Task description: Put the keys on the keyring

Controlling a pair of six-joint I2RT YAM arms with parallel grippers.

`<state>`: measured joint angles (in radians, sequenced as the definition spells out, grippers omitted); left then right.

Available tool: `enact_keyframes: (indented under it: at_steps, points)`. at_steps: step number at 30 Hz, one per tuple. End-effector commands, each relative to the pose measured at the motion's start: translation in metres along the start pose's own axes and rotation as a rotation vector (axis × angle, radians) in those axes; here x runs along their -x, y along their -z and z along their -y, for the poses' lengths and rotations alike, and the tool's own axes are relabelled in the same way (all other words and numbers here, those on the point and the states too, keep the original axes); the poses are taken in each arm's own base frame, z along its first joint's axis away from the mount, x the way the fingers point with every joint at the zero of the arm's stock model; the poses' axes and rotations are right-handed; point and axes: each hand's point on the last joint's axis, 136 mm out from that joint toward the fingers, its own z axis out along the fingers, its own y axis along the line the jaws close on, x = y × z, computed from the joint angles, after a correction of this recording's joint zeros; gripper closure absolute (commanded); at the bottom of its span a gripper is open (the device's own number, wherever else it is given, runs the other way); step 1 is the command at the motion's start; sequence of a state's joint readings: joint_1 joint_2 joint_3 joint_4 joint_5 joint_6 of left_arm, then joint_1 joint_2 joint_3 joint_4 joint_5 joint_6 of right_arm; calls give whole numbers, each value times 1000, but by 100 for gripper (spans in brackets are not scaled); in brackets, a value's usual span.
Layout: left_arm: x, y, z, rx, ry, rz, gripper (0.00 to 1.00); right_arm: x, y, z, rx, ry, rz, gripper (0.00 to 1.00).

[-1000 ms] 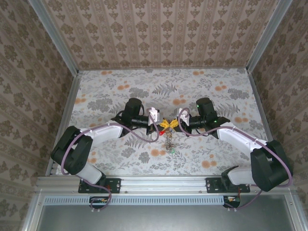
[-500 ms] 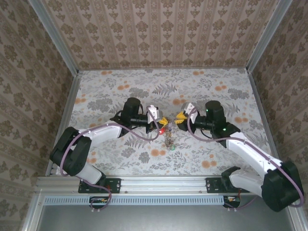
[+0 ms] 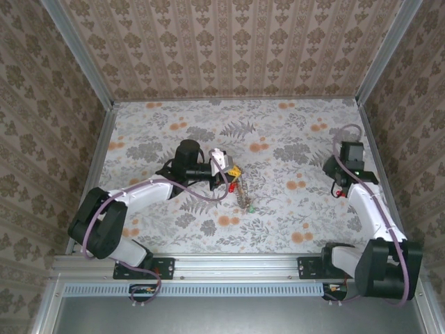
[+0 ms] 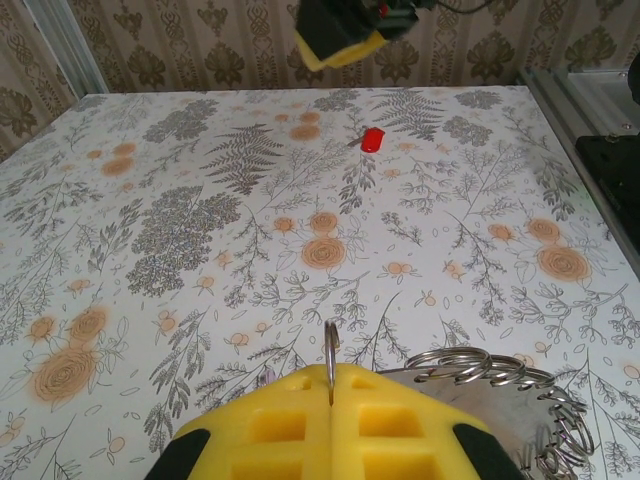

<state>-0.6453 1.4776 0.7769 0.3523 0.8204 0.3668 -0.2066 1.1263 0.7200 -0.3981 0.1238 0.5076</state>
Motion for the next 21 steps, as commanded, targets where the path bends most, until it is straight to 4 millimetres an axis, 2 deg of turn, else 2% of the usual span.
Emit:
enact_keyframes:
  at_steps: [1,3,5,14,21]
  points:
    - [19,9,-1,18,-46,60,100,-19,-10,54,-162,-185,-67,62]
    - [19,10,0,20,-49,63,100,-22,-18,71,-203,-213,-97,62]
    - [19,10,0,16,-50,66,100,-23,-25,80,-232,-204,-110,62]
    - [27,13,-2,15,-64,83,100,-29,-56,92,-318,-135,-213,65]
    - [25,13,-2,14,-57,85,100,-42,-76,74,-243,-74,-337,69]
